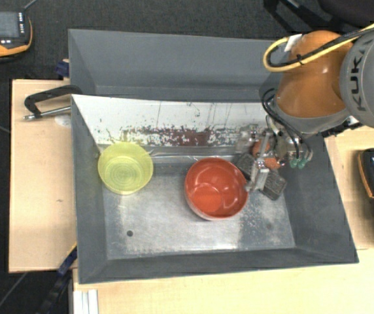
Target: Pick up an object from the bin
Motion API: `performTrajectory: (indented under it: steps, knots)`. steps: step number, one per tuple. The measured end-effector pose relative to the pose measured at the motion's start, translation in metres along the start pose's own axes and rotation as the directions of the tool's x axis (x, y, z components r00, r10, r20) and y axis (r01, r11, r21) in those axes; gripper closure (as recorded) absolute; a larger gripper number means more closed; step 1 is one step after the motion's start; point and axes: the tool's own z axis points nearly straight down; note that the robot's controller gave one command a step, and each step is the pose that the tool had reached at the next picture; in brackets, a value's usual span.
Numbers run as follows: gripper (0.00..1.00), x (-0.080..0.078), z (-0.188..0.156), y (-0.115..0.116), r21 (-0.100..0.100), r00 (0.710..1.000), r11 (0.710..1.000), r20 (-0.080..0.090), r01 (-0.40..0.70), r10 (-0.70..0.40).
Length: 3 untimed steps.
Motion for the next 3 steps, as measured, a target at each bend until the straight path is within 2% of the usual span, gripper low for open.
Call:
performTrajectory:
  steps: [1, 2, 3]
  knots:
    - [0.0, -0.015, 0.085, 0.013, -0.002, 0.999, 0.999, -0.004, 0.038, -0.038]
    - [1.0, -0.018, 0.079, 0.012, 0.0, 0.999, 0.999, 0.005, 0.038, -0.038]
    - [1.0, -0.009, -0.106, 0.013, -0.001, 1.0, 1.0, 0.02, 0.016, -0.016]
